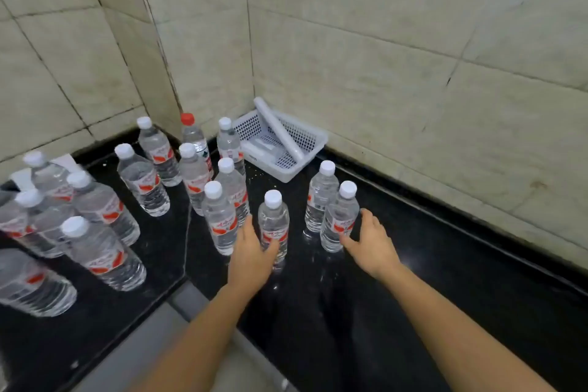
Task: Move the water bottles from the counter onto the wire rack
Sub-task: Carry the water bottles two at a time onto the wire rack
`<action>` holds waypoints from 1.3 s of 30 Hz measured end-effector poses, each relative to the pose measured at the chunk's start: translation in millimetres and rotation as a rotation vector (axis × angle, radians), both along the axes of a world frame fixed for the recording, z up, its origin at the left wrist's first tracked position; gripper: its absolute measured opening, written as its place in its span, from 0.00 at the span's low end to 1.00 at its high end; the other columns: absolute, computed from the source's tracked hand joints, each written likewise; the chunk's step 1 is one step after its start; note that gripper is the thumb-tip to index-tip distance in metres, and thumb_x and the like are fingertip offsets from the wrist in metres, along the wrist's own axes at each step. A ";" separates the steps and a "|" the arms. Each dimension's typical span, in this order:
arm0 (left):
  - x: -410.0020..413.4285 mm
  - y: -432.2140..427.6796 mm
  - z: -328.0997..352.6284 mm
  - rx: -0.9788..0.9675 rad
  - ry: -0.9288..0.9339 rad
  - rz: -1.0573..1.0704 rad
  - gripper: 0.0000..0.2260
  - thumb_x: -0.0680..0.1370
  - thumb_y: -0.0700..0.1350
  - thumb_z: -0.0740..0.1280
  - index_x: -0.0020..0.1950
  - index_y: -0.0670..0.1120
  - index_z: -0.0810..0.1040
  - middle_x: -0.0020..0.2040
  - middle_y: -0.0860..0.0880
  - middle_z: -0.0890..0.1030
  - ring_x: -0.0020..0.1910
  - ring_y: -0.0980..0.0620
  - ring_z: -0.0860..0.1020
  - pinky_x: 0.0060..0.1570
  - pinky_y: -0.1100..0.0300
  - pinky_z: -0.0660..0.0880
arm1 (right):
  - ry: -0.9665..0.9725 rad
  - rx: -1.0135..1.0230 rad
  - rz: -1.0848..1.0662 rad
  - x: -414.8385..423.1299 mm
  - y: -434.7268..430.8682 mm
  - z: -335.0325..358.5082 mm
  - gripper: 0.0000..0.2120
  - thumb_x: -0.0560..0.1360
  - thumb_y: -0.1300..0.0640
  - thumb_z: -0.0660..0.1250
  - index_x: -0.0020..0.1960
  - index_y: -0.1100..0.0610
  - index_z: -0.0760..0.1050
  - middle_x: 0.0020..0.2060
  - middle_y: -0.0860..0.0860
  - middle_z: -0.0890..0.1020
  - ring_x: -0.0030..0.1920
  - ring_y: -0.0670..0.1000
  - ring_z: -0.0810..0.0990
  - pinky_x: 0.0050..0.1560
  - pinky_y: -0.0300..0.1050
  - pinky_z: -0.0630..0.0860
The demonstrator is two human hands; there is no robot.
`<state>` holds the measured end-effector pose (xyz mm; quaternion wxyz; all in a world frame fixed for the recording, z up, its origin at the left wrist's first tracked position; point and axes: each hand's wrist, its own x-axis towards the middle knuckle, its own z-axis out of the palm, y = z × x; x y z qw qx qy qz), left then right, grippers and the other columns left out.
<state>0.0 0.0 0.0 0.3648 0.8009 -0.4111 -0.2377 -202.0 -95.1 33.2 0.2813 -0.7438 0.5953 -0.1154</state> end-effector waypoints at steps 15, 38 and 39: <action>27.5 -36.2 14.8 -0.293 -0.052 -0.106 0.20 0.73 0.49 0.71 0.64 0.54 0.75 0.57 0.56 0.79 0.58 0.53 0.74 0.57 0.53 0.74 | -0.442 -0.111 -0.106 17.7 -44.8 7.2 0.25 0.74 0.57 0.71 0.69 0.50 0.71 0.60 0.44 0.78 0.59 0.46 0.76 0.60 0.43 0.72; -257.5 64.4 91.5 -0.402 -0.249 -0.902 0.13 0.69 0.56 0.72 0.51 0.54 0.81 0.40 0.58 0.75 0.45 0.59 0.72 0.43 0.63 0.71 | -0.207 -0.221 -0.234 -280.5 208.3 81.8 0.14 0.70 0.56 0.75 0.53 0.48 0.75 0.48 0.43 0.80 0.50 0.51 0.77 0.54 0.50 0.74; -284.6 74.9 93.9 -0.423 -0.240 -0.937 0.13 0.69 0.56 0.72 0.51 0.54 0.81 0.39 0.59 0.74 0.44 0.59 0.72 0.42 0.64 0.70 | -0.203 -0.242 -0.272 -305.5 229.1 89.0 0.15 0.70 0.57 0.75 0.52 0.47 0.75 0.48 0.44 0.80 0.51 0.50 0.77 0.54 0.49 0.74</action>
